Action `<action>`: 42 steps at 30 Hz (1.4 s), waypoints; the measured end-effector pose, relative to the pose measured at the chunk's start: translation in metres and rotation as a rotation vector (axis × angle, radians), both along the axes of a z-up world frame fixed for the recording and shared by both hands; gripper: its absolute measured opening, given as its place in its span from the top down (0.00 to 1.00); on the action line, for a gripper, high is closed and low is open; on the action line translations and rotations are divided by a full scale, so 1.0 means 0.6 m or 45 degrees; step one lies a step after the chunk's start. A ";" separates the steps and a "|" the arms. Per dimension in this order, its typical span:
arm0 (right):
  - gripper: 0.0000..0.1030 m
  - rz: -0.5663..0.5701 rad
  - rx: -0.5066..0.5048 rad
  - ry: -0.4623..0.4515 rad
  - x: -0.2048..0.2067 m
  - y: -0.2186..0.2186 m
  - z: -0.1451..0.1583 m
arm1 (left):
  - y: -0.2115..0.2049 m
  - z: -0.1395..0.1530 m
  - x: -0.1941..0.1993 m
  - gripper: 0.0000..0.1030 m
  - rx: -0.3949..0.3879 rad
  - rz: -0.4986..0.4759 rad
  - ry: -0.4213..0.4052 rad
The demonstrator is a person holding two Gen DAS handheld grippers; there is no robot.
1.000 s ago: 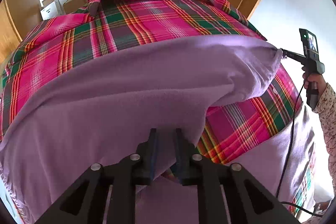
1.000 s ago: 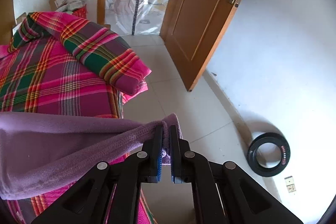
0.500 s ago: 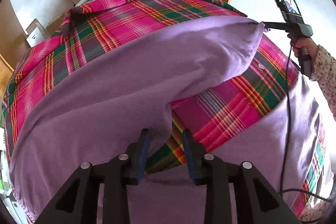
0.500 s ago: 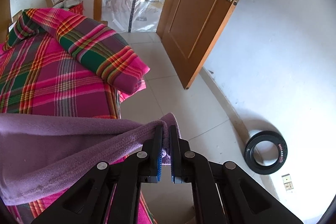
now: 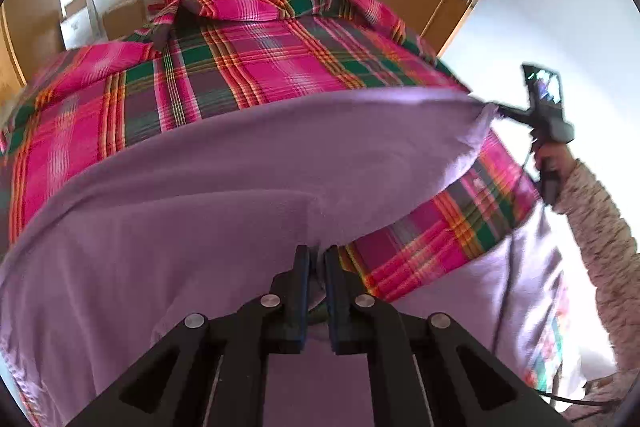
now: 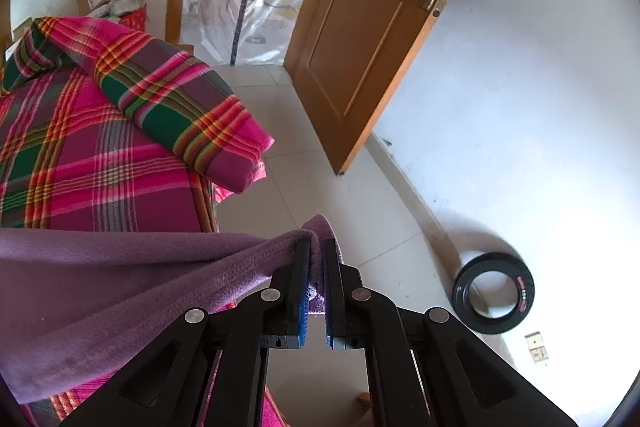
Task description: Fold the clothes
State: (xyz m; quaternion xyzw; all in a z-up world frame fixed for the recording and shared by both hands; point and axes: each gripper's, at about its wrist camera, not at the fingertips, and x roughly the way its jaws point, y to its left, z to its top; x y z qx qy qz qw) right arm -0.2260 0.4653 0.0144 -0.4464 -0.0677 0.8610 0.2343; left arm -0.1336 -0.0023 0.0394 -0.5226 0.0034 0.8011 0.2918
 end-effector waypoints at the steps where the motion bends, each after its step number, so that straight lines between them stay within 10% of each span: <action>1: 0.94 -0.002 0.002 -0.004 0.000 0.000 0.000 | 0.000 -0.003 0.001 0.98 0.012 -0.015 -0.026; 17: 0.89 0.036 -0.075 0.097 0.053 -0.034 0.057 | -0.063 0.004 0.017 0.94 0.078 0.106 -0.094; 29: 0.78 0.517 -0.288 0.105 0.097 -0.208 0.111 | -0.127 0.002 0.020 0.89 0.083 0.235 -0.093; 42: 0.68 0.900 -0.306 -0.060 -0.035 -0.377 0.033 | -0.171 -0.025 -0.111 0.86 -0.049 0.378 -0.075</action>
